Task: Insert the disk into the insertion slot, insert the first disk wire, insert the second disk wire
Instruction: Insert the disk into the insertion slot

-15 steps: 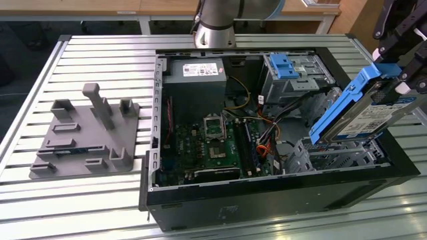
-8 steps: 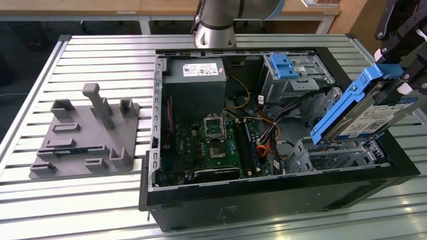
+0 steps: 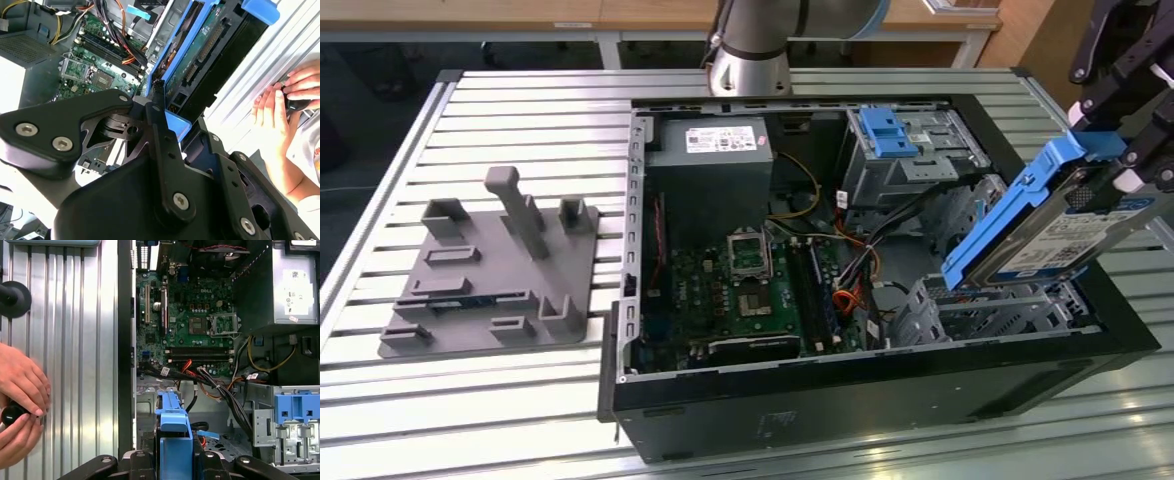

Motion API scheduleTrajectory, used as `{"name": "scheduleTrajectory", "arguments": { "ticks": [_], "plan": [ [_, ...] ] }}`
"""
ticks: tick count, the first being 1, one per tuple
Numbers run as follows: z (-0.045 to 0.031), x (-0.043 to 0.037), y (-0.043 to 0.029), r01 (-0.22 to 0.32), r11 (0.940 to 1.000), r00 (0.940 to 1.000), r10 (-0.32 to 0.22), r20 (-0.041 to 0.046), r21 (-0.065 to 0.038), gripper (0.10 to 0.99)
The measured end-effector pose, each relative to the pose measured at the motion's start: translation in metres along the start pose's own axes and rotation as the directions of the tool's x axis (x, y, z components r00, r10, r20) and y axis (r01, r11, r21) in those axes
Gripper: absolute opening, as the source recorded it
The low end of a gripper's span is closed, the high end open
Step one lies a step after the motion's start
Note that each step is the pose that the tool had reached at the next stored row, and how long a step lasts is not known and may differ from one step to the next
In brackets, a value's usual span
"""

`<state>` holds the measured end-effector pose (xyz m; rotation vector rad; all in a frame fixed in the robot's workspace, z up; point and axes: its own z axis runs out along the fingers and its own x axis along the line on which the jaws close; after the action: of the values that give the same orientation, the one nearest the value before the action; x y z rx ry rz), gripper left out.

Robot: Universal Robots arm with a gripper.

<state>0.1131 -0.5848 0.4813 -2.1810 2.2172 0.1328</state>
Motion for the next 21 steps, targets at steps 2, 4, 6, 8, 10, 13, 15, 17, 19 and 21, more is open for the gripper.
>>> {"name": "scheduleTrajectory", "arguments": {
  "ticks": [2, 4, 6, 8, 10, 13, 15, 17, 19, 21],
  "plan": [
    [0.0007, 0.0001, -0.0013, 0.000, 1.0000, 1.0000, 0.000, 0.0000, 0.000, 0.365],
    [0.0014, 0.0001, -0.0031, 0.000, 1.0000, 1.0000, 0.000, -0.0001, 0.000, 0.365],
    [0.0024, 0.0001, -0.0050, 0.000, 1.0000, 1.0000, 0.000, 0.0000, 0.000, 0.365],
    [0.0039, 0.0002, -0.0059, 0.000, 1.0000, 1.0000, 0.000, -0.0001, 0.000, 0.365],
    [0.0055, -0.0003, -0.0063, 0.000, 1.0000, 1.0000, 0.000, -0.0001, 0.000, 0.365],
    [0.0081, -0.0017, -0.0070, 0.000, 1.0000, 1.0000, 0.000, -0.0001, -0.001, 0.365],
    [0.0099, -0.0030, -0.0073, 0.000, 1.0000, 1.0000, 0.000, 0.0000, -0.001, 0.365],
    [0.0114, -0.0032, -0.0074, 0.000, 1.0000, 1.0000, 0.000, 0.0003, -0.001, 0.365],
    [0.0126, -0.0032, -0.0075, 0.000, 1.0000, 1.0000, 0.000, 0.0007, -0.001, 0.365],
    [0.0137, -0.0033, -0.0076, 0.000, 1.0000, 1.0000, 0.000, 0.0012, -0.001, 0.365]
  ]
}}
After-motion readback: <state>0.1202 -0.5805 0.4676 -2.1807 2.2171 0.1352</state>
